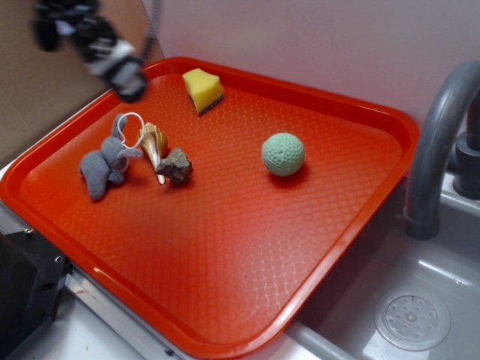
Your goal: Grab the green ball.
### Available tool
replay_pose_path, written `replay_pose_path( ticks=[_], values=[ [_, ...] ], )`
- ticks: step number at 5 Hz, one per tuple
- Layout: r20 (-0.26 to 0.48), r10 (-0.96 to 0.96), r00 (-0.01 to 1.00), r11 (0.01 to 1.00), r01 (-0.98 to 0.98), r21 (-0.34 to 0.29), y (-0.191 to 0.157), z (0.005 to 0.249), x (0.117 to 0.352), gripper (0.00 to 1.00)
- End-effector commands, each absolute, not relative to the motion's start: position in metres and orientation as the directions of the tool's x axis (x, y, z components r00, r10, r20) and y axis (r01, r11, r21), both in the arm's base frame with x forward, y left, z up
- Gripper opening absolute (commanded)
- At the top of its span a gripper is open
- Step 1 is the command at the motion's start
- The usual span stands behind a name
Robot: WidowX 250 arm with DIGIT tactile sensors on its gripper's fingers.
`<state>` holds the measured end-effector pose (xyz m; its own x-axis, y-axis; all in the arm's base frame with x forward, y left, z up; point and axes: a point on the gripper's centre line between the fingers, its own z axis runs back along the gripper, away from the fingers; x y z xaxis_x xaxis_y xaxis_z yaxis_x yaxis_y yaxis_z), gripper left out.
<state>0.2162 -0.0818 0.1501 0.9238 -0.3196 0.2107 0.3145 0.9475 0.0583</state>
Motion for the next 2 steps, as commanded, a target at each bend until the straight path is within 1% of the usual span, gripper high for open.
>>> replay_pose_path(
  ticks=[1,2],
  values=[
    [0.274,-0.398,0.876,0.917,0.386,0.1,-0.128,0.086,0.292,1.0],
    [0.212,-0.426,0.879,0.902,0.429,0.033,-0.14,0.044,0.295,1.0]
  ],
)
